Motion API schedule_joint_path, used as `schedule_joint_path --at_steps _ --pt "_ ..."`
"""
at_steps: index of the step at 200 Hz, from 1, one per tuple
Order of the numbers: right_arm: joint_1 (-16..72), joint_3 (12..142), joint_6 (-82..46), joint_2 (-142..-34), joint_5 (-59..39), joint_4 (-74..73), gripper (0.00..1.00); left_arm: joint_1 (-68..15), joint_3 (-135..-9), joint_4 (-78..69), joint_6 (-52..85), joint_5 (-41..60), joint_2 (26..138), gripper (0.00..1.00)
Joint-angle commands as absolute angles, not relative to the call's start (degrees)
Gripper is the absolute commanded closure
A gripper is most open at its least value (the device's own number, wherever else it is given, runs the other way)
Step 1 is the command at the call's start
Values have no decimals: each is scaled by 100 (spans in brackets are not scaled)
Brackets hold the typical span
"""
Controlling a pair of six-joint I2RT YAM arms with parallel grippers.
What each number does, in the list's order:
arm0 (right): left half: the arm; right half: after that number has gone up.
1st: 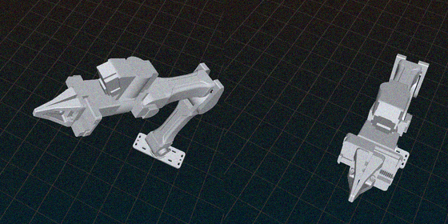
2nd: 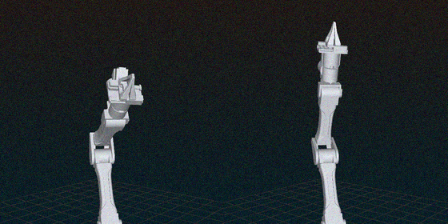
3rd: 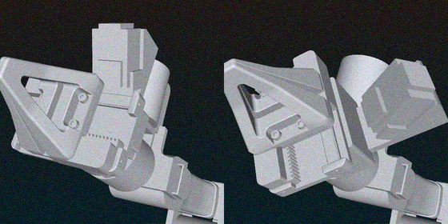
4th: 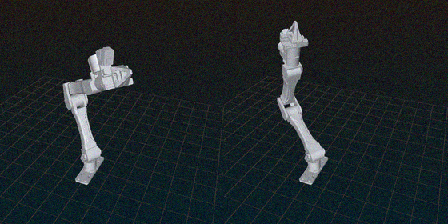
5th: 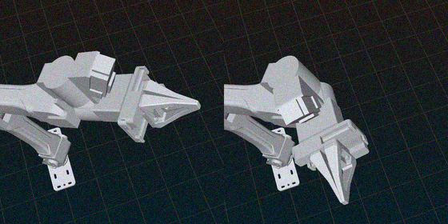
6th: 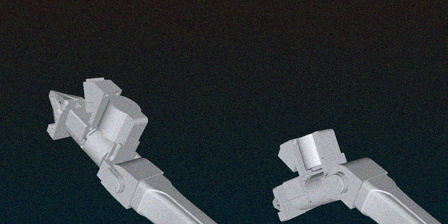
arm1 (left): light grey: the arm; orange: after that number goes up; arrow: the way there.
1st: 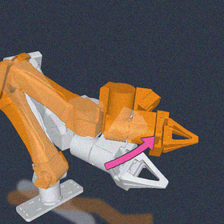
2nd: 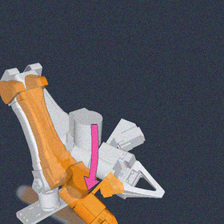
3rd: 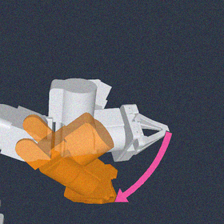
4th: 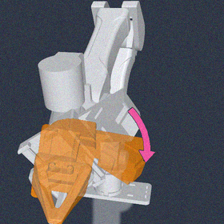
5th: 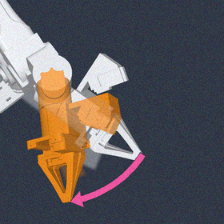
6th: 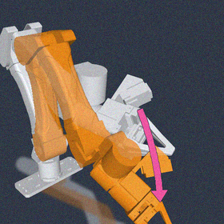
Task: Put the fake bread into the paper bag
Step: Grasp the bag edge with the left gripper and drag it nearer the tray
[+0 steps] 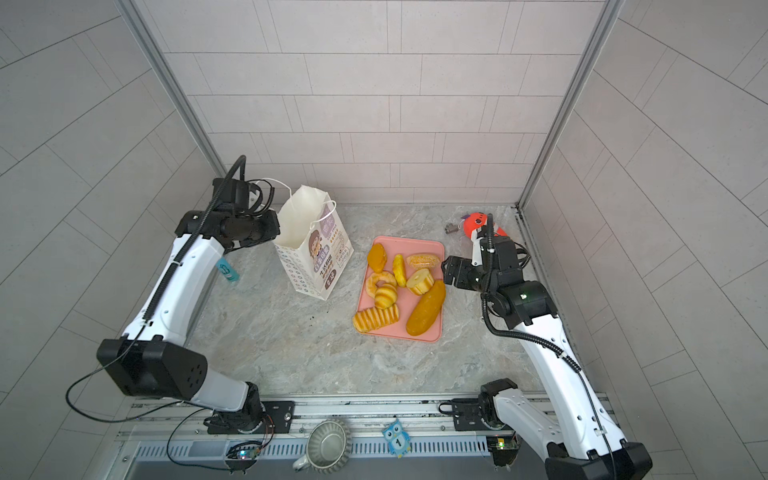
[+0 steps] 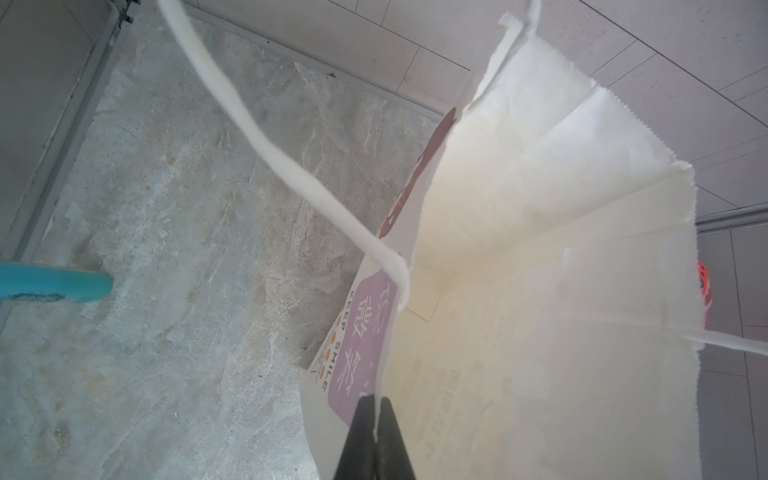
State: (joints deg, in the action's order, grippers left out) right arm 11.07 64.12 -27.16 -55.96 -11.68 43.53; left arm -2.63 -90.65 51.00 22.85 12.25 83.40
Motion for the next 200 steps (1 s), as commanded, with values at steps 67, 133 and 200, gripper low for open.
schedule_joint_path --at_steps 67,133,200 --pt "1082 6539 -2674 -5660 -1091 4624 20 -228 -7581 5428 3052 1197 6441 100" --pt "1085 6627 -2593 -5794 -766 4788 20 -228 -6980 5584 3408 1129 5802 100" --pt "1086 6590 -2566 -5911 -628 4765 20 -227 -6662 5551 3582 1425 5493 65"
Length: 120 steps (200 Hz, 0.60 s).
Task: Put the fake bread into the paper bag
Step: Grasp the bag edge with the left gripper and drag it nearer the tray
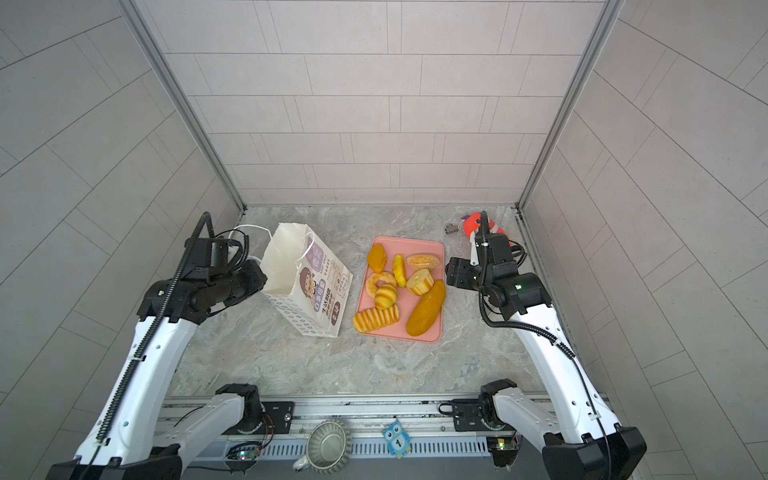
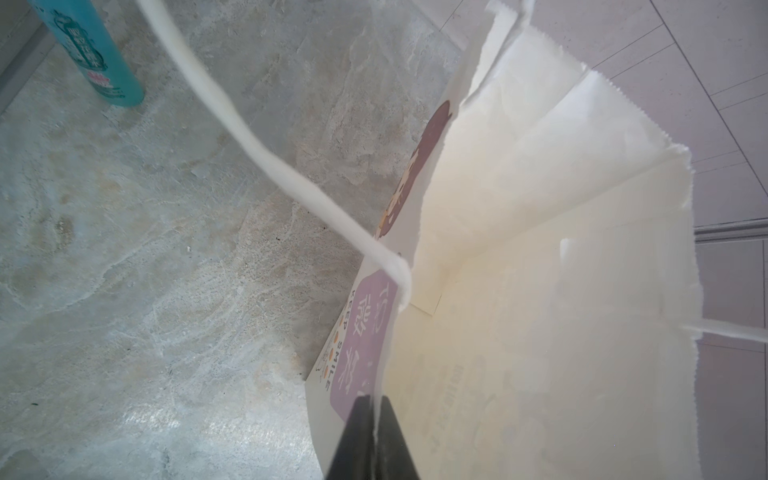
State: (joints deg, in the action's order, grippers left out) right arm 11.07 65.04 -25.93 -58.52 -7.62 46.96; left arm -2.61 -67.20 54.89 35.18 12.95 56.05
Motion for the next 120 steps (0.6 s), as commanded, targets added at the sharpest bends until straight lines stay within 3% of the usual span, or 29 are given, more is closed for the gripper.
schedule_joint_path --at_steps 1,26,43,120 --pt "1084 6587 -2566 -5913 -631 4764 20 -223 -6666 5548 3575 1429 5489 64" --pt "1083 6566 -2584 -6000 -638 4730 20 -228 -6712 5561 3496 1511 5467 34" --pt "1086 6567 -2597 -6048 -608 4734 20 -226 -6812 5614 3408 1504 5480 22" --pt "848 6502 -2716 -6277 -267 4693 18 -227 -7372 5610 2943 1700 5464 4"
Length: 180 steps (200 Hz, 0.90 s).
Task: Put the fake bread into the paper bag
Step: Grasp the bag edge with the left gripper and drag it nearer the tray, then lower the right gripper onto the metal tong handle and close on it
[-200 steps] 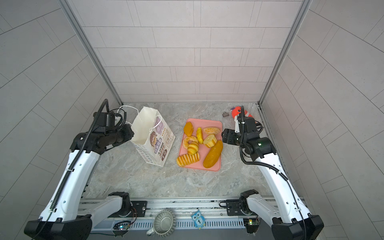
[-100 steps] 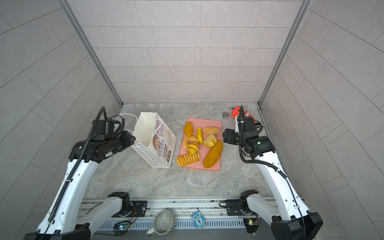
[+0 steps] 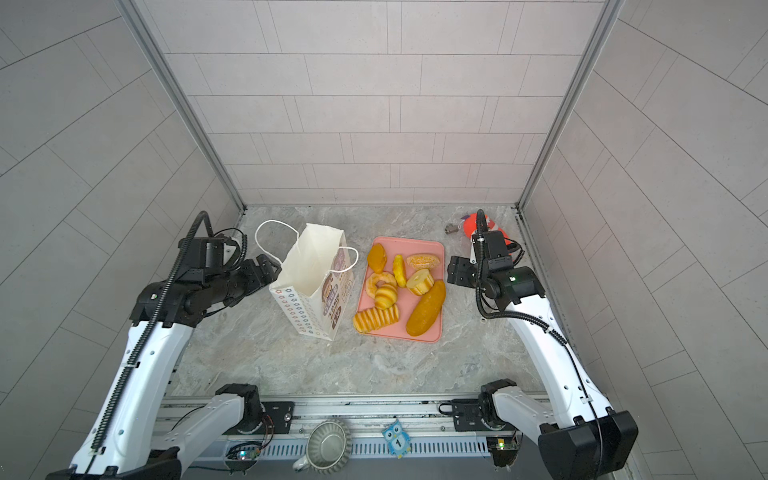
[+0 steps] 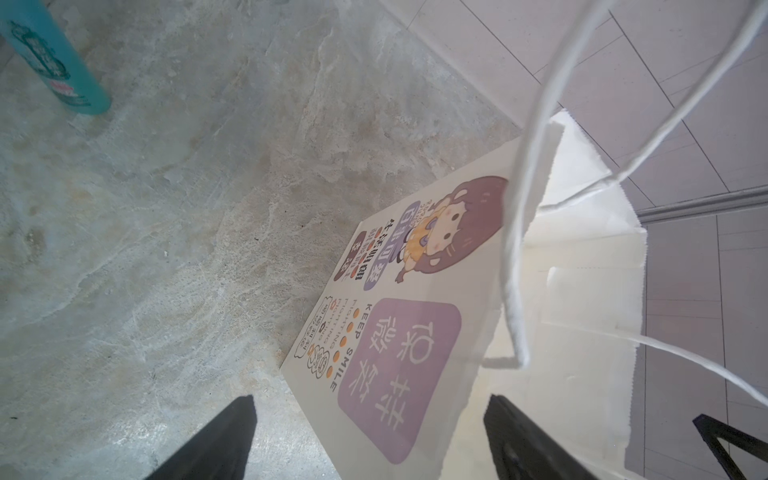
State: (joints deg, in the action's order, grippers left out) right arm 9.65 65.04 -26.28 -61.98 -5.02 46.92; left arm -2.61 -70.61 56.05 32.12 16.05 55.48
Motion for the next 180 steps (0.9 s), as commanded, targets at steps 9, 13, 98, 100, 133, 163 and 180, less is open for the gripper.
schedule_joint_path --at_steps 9,13,98,100,133,163,180 --pt "771 6487 -2714 -6322 -263 4693 18 -227 -7439 5604 2889 1697 5463 3" --pt "734 6484 -2714 -6343 -264 4693 18 -228 -7456 5606 2870 1696 5467 3" --pt "-139 5870 -2715 -6469 -317 4538 18 -228 -7606 5863 2313 1645 5180 0" --pt "-169 5849 -2720 -6469 -334 4543 18 -222 -7599 5858 2294 1666 5171 0" --pt "-737 5521 -2742 -6446 -809 4368 17 -227 -7358 5814 2154 1902 4868 0" --pt "-835 5396 -2692 -6451 -622 4288 11 -229 -7012 5769 2145 1934 4627 0" --pt "-835 5306 -2665 -6481 -522 4195 8 -223 -6879 5773 2163 1955 4558 0"
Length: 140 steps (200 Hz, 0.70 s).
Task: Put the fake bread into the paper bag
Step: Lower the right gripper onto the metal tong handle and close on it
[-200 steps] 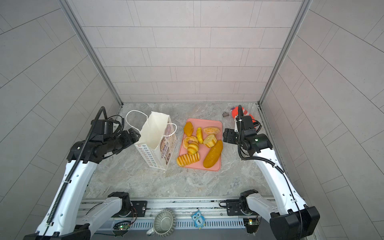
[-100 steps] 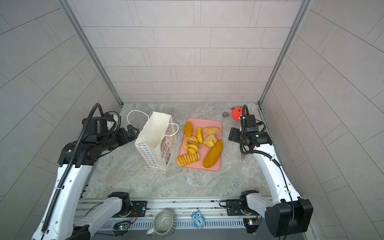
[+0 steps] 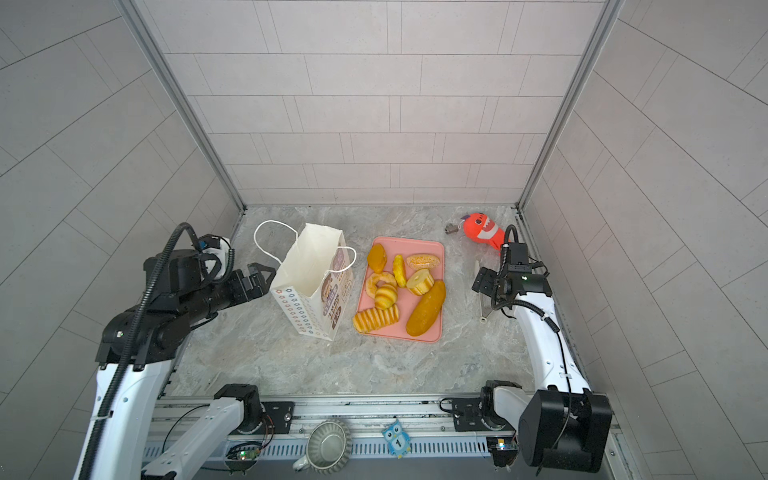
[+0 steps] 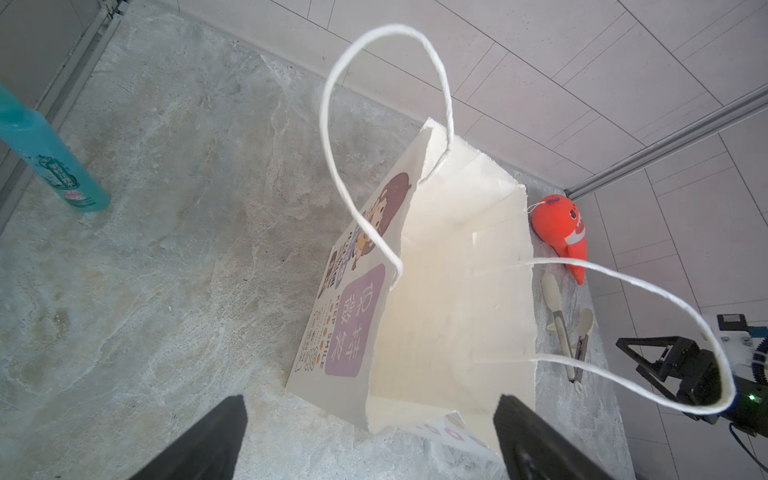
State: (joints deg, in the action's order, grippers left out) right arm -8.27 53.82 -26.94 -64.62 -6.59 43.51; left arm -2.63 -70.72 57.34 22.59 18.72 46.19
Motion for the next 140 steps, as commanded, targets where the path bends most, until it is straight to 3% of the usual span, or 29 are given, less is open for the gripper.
schedule_joint_path --at_steps 1,140 --pt "-835 5303 -2664 -6484 -520 4194 8 -221 -6867 5774 2163 1953 4555 0" --pt "-531 5438 -2583 -8033 119 4198 13 -222 -6553 5498 2294 2082 4290 0"
